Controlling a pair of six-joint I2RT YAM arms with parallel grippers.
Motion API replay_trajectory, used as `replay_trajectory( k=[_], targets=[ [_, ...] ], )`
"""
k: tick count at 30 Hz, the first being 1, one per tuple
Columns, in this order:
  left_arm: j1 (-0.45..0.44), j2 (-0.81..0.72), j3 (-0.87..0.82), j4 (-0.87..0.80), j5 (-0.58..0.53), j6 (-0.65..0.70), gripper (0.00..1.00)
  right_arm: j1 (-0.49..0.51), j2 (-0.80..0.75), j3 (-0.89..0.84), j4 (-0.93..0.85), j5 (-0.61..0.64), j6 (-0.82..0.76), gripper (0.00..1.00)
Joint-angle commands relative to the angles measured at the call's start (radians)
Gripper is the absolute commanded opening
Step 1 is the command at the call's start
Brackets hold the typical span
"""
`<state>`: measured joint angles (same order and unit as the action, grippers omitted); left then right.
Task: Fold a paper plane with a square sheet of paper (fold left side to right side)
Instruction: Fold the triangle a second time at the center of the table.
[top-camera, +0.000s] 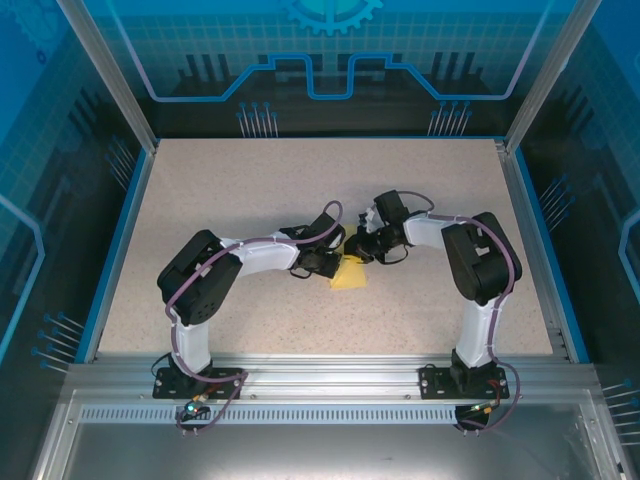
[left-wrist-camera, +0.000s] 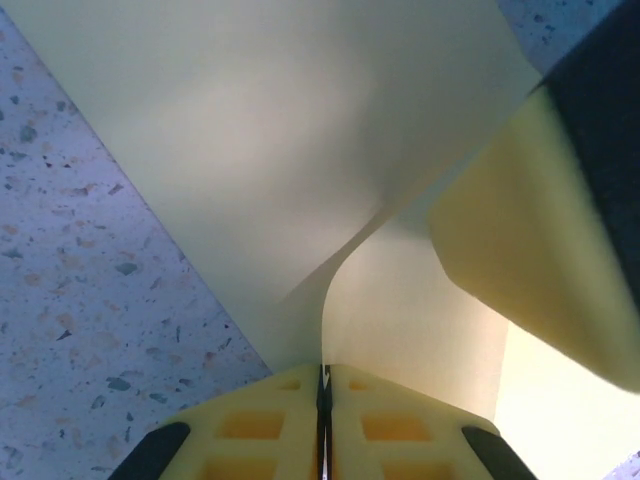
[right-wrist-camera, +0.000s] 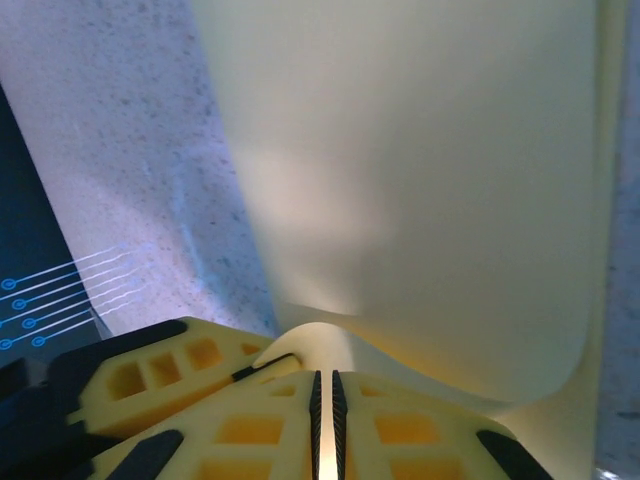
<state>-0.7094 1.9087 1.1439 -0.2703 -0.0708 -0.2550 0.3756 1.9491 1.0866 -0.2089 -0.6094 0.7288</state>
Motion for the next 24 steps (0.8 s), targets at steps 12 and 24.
replay_trajectory(
  k=[12, 24],
  targets=[
    [0.004, 0.039, -0.009, 0.013, 0.019, 0.016, 0.11, 0.014, 0.041, 0.018, -0.093, 0.082, -0.070, 0.14],
    [0.007, -0.151, -0.003, -0.071, -0.011, 0.010, 0.37, 0.008, 0.068, -0.017, -0.093, 0.102, -0.078, 0.14]
  ],
)
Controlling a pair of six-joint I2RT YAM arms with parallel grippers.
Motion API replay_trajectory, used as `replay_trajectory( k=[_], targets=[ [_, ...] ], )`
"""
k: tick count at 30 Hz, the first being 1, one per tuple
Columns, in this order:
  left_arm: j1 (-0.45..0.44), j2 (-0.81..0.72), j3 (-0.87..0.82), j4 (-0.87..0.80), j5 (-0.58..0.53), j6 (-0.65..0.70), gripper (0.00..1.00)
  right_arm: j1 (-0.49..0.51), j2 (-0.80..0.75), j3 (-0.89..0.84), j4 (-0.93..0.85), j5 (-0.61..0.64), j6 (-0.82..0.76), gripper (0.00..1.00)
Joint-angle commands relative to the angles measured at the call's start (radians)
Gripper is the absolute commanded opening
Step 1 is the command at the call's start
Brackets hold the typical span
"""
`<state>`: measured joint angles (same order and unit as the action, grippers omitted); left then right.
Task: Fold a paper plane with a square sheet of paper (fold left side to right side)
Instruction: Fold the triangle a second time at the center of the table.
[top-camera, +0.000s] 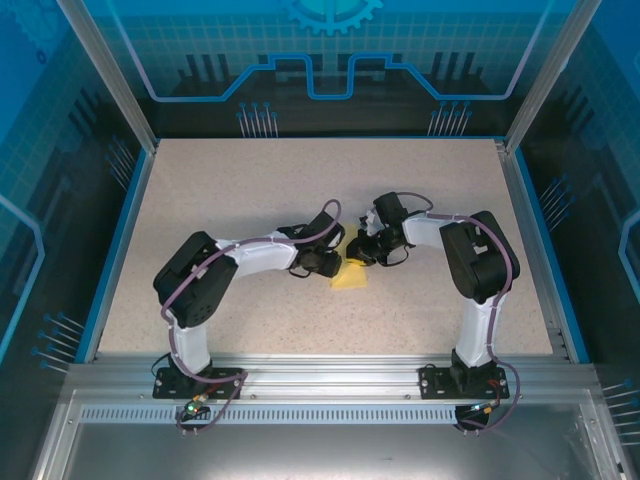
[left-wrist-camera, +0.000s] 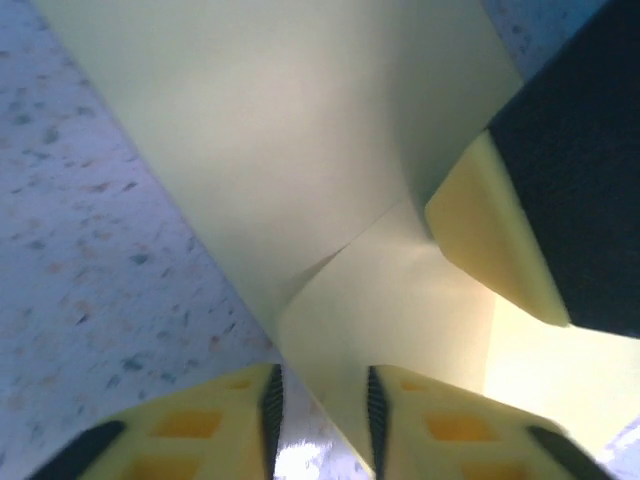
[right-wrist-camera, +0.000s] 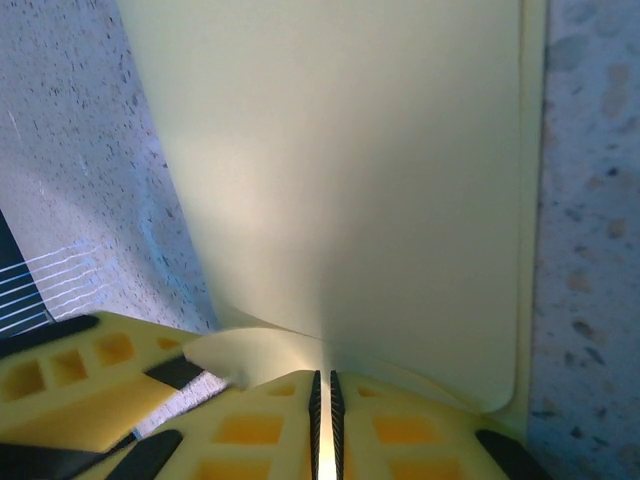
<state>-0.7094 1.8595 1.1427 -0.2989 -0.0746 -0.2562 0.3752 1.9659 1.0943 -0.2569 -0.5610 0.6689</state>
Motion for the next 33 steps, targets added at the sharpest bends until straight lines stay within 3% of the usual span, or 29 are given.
replay_trajectory(
  k=[1, 6, 10, 13, 21, 33],
  targets=[
    [0.007, -0.130, -0.011, -0.046, 0.000, 0.011, 0.40, 0.008, 0.052, -0.025, -0.043, 0.053, -0.017, 0.14],
    [0.004, -0.224, -0.087, 0.027, 0.173, -0.017, 0.47, 0.008, 0.047, -0.025, -0.044, 0.050, -0.020, 0.15],
    [0.004, -0.197, -0.126, 0.132, 0.352, -0.053, 0.47, 0.008, 0.047, -0.026, -0.044, 0.050, -0.022, 0.14],
    [0.003, -0.158, -0.129, 0.195, 0.417, -0.082, 0.47, 0.008, 0.047, -0.027, -0.045, 0.049, -0.022, 0.15],
    [0.003, -0.046, -0.097, 0.192, 0.425, -0.083, 0.46, 0.010, 0.049, -0.021, -0.051, 0.046, -0.025, 0.15],
    [0.004, -0.010, -0.132, 0.153, 0.381, -0.075, 0.46, 0.010, 0.051, -0.015, -0.064, 0.049, -0.035, 0.15]
  ],
)
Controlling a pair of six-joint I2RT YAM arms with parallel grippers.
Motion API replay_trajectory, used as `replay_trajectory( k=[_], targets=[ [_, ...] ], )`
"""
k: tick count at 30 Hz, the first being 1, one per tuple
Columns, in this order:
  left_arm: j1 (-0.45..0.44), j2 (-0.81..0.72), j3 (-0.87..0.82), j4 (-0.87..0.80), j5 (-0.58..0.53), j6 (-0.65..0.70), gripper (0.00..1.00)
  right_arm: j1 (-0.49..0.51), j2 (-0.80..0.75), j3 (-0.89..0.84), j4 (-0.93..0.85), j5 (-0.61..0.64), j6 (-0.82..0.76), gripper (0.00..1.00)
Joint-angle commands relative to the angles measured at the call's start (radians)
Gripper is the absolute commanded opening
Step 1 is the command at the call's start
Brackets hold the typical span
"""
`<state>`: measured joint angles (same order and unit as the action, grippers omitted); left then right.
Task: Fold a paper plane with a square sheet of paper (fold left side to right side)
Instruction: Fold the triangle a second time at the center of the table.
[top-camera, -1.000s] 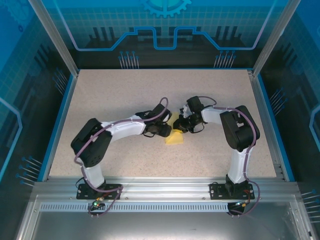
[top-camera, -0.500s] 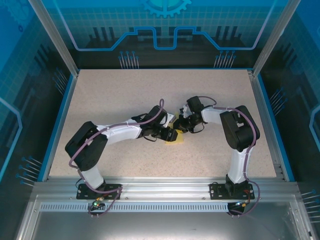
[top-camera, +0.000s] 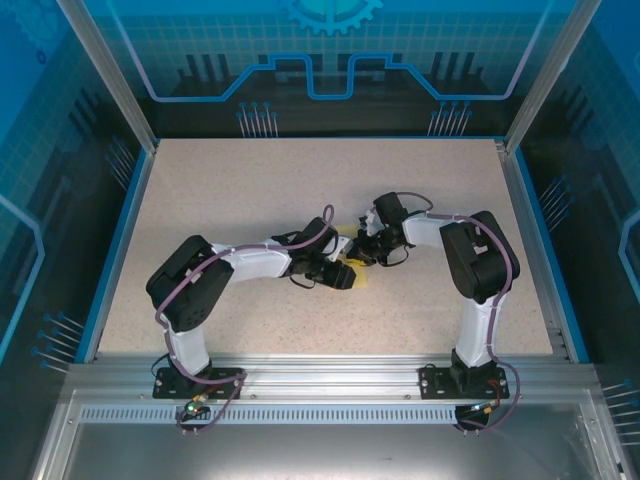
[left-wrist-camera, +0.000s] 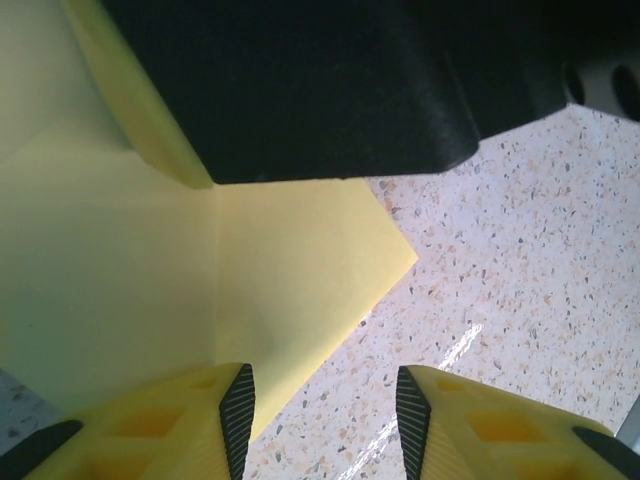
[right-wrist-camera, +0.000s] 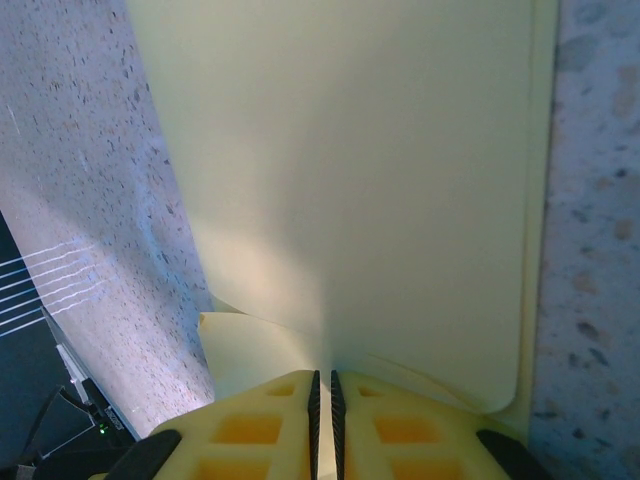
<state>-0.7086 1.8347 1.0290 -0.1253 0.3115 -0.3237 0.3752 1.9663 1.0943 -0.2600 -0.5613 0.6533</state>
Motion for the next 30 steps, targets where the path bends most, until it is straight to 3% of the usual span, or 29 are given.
replay_trajectory(
  k=[1, 10, 16, 30],
  targets=[
    [0.003, 0.014, -0.023, -0.024, -0.009, -0.007, 0.45, 0.011, 0.051, -0.015, -0.063, 0.050, -0.021, 0.15],
    [0.003, 0.009, -0.065, -0.022, -0.029, -0.013, 0.45, 0.011, 0.051, -0.013, -0.070, 0.051, -0.027, 0.15],
    [0.003, -0.006, -0.107, -0.031, -0.022, -0.017, 0.38, 0.011, 0.047, -0.004, -0.077, 0.044, -0.040, 0.15],
    [-0.022, -0.173, -0.283, -0.011, -0.025, -0.072, 0.34, 0.010, 0.051, -0.003, -0.079, 0.041, -0.041, 0.15]
  ],
)
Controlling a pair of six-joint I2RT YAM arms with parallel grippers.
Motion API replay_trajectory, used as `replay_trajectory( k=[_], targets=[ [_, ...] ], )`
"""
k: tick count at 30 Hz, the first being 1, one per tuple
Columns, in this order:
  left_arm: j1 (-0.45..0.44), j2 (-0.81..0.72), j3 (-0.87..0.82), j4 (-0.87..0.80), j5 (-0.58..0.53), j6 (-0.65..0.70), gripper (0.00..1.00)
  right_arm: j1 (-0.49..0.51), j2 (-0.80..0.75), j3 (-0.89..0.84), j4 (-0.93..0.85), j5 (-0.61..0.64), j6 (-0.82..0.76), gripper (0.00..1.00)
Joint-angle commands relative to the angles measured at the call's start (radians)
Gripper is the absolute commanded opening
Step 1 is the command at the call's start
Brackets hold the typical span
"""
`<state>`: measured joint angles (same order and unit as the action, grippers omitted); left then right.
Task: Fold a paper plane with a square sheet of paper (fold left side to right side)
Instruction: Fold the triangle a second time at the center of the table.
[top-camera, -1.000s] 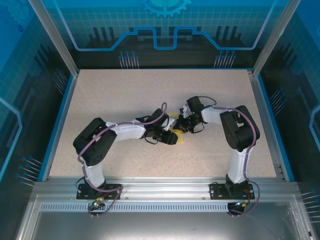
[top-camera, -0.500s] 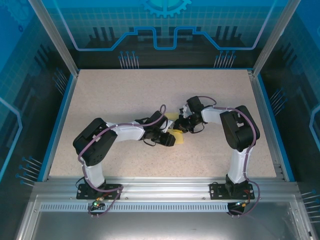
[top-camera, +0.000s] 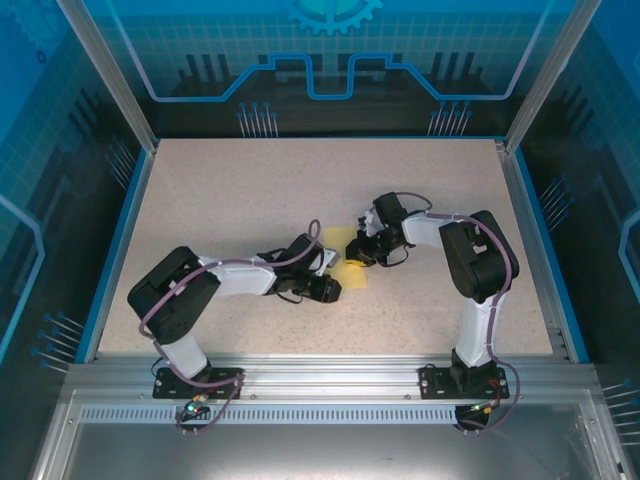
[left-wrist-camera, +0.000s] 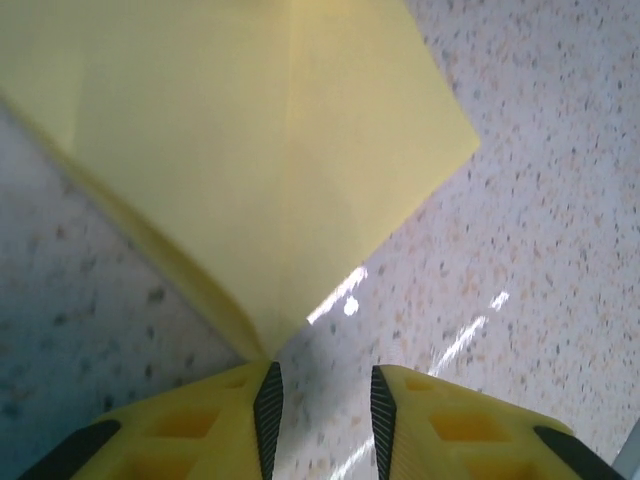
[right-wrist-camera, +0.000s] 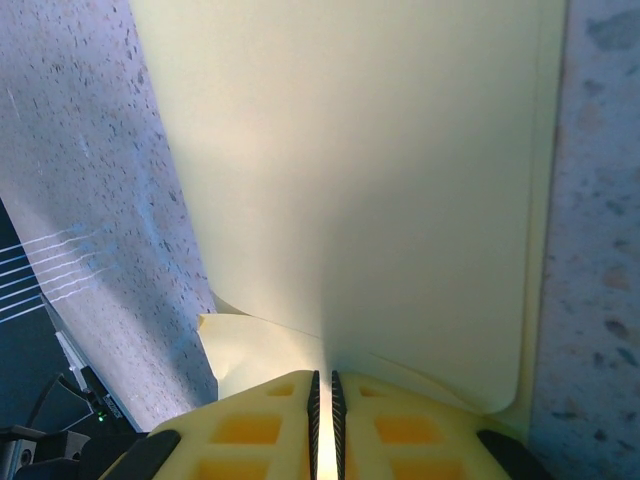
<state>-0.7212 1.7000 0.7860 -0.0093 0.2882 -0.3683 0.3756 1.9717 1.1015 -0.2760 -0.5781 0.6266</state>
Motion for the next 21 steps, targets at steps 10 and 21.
replay_trajectory(
  k=[10, 21],
  targets=[
    [0.033, -0.070, 0.125, -0.130, 0.064, -0.006, 0.35, 0.011, 0.038, -0.012, -0.058, 0.054, -0.012, 0.15],
    [0.031, 0.123, 0.191, -0.093, 0.073, -0.004, 0.37, 0.011, 0.033, -0.010, -0.050, 0.041, -0.013, 0.15]
  ],
)
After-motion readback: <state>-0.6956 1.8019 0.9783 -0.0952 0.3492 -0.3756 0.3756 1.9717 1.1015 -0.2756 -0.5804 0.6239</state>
